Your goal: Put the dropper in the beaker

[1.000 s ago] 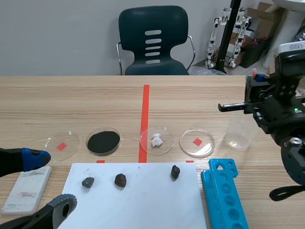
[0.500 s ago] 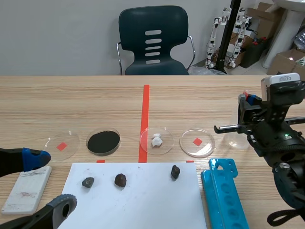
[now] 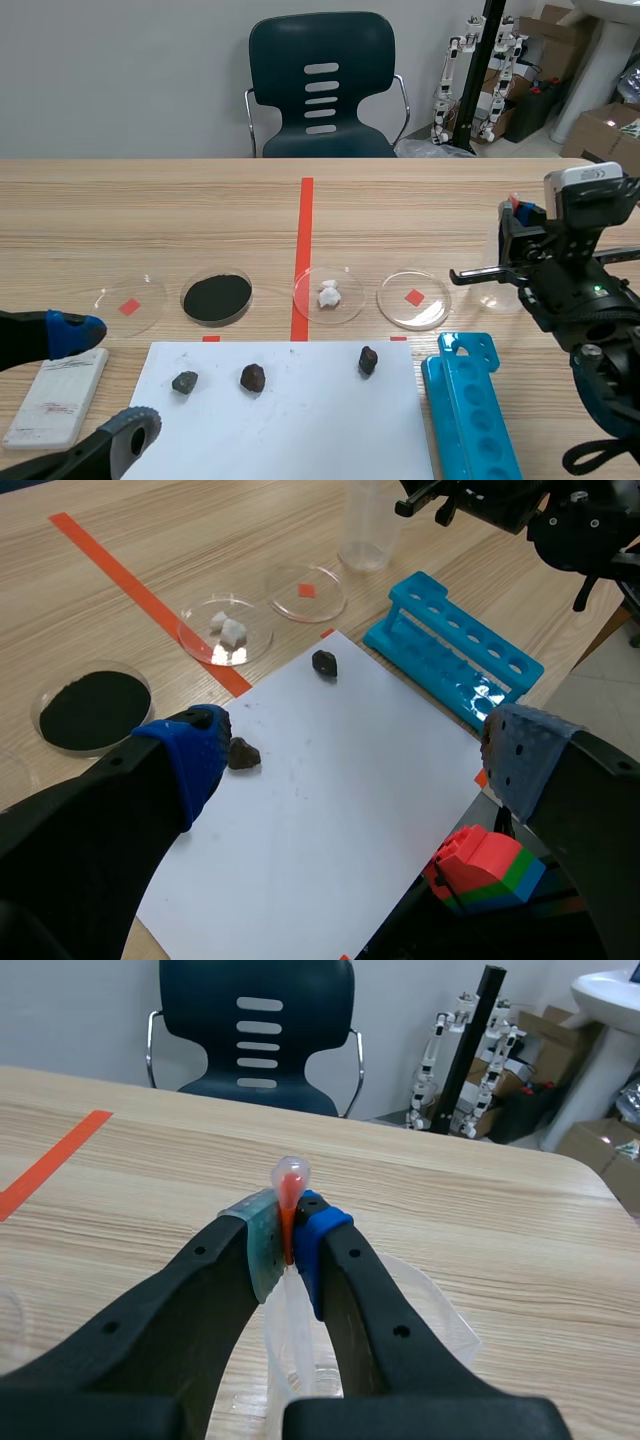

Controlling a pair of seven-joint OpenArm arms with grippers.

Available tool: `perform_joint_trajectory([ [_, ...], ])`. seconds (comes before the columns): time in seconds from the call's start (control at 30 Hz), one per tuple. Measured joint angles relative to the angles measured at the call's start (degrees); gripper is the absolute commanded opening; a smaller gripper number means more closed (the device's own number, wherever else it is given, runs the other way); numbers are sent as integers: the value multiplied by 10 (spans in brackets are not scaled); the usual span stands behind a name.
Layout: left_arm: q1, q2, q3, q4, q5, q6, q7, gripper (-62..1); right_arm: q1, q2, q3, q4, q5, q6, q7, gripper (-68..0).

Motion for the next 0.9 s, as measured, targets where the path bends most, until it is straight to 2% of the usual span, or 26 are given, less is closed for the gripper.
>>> perform_joint_trajectory([
  [0.53,0,0,0,0,0,0,0,-84,0,11,0,0,0,0,-13,-158],
  [0.67,0,0,0,0,0,0,0,-84,-3,11,0,0,0,2,-10,-105],
  [0.77,0,0,0,0,0,0,0,-84,-11,18,0,2,3,23,-9,-106],
  [0.9,0,0,0,0,0,0,0,-84,-40,37,0,28,9,24,-16,-106],
])
